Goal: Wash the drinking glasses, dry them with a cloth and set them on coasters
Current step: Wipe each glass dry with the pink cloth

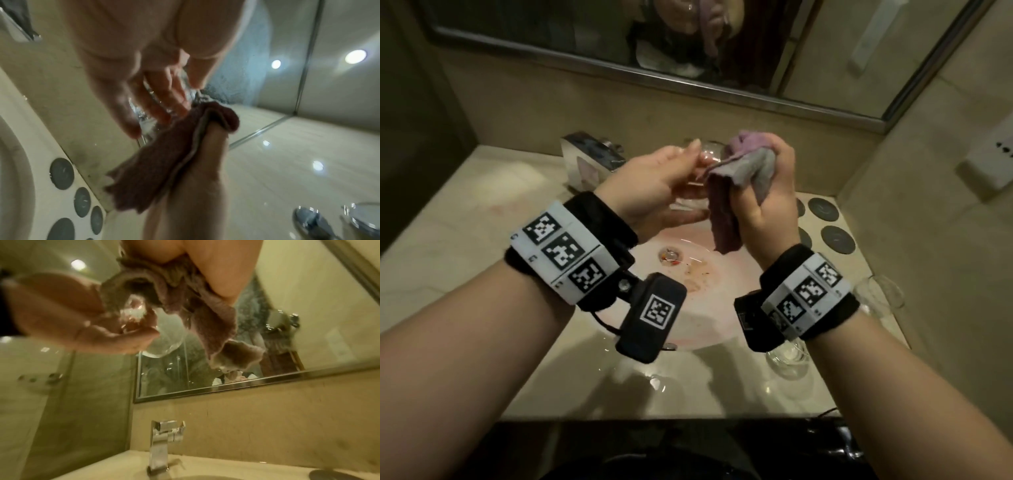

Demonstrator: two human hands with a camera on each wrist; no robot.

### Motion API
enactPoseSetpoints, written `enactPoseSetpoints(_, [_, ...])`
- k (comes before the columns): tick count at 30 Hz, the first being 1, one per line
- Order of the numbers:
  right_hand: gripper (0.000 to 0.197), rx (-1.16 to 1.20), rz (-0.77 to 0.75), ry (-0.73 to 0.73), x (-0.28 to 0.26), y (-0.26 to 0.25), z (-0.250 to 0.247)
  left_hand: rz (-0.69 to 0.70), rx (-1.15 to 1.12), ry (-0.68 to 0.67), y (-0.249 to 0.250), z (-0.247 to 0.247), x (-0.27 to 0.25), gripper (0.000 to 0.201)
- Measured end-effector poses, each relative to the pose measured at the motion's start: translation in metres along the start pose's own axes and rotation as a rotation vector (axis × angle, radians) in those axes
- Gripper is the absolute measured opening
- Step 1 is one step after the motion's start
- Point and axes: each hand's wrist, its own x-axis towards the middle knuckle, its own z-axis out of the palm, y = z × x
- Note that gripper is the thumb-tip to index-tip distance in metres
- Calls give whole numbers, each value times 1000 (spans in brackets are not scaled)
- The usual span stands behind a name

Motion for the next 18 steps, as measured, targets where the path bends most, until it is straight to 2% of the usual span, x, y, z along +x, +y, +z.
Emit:
enactPoseSetpoints(2, [53,24,-26,-9,-3,2,3,61,18,12,-3,5,1,24])
enactPoseSetpoints(3, [55,54,42,3,-1,1,5,103,38,-4,-4,5,1,24])
enactPoseSetpoints(5, [54,281,374,5,7,-8,7,227,160,-86,-3,1,3,22])
enactPoseSetpoints(7, [51,644,710,-99,15,-15,4,325,389,-166,0,-8,8,13])
enactPoseSetpoints(8, [43,766,798,-136,17,-19,3,348,480,-176,1,-12,10,9])
enactPoseSetpoints(9, [37,817,824,-135,18,-20,5,383,537,-154,2,-15,12,7])
enactPoseSetpoints(10, [33,810,803,-104,20,-20,8,437,553,-91,1,-17,13,9])
enactPoseSetpoints(12, [38,705,706,-17,23,-17,15,480,469,139,-8,-22,15,35])
enactPoseSetpoints(13, [48,644,656,27,23,-16,19,402,342,270,-11,-20,14,53])
enactPoseSetpoints(14, [56,589,607,54,23,-16,21,262,188,340,-13,-18,14,68])
enactPoseSetpoints(15, [58,554,567,60,22,-15,24,116,27,319,-15,-15,14,76])
enactPoseSetpoints(16, [58,524,519,53,20,-16,26,14,-116,242,-16,-12,14,79])
enactPoseSetpoints(18, [57,422,390,24,14,-17,29,-55,-277,139,-17,-10,17,80])
